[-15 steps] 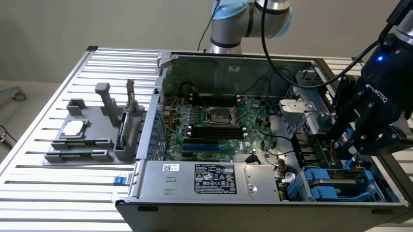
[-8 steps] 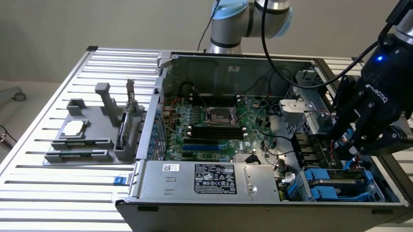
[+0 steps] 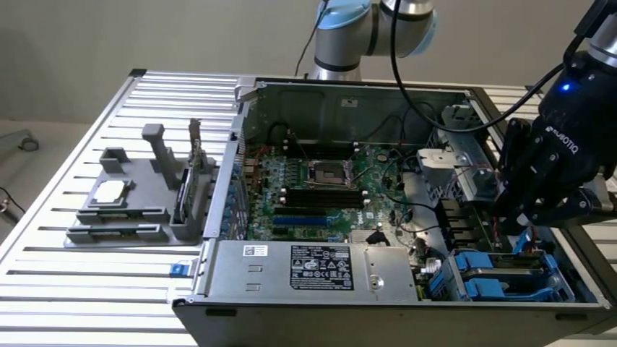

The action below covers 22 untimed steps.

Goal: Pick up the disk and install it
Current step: 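Insert the second disk wire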

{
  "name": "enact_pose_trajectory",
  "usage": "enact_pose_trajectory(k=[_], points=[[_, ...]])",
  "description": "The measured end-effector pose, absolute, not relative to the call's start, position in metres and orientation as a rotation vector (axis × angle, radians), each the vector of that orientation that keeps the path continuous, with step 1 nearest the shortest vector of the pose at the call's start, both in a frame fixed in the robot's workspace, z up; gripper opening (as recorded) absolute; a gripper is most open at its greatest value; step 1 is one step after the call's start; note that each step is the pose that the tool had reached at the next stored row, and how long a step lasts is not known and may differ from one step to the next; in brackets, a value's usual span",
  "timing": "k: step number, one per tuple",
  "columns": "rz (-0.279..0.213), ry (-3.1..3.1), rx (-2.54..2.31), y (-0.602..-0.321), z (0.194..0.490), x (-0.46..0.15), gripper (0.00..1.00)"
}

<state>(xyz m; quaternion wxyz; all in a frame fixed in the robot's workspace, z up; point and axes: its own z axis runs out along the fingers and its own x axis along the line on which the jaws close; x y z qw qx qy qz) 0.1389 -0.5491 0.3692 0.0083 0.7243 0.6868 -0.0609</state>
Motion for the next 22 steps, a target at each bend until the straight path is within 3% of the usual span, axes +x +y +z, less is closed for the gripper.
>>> enact_pose_trajectory(k=[1, 22], points=[[-0.193, 2.144, 2.263, -0.5490, 0.3693, 0.1389, 0.33], [-0.248, 2.105, 2.241, -0.5408, 0.3692, 0.1411, 0.33]])
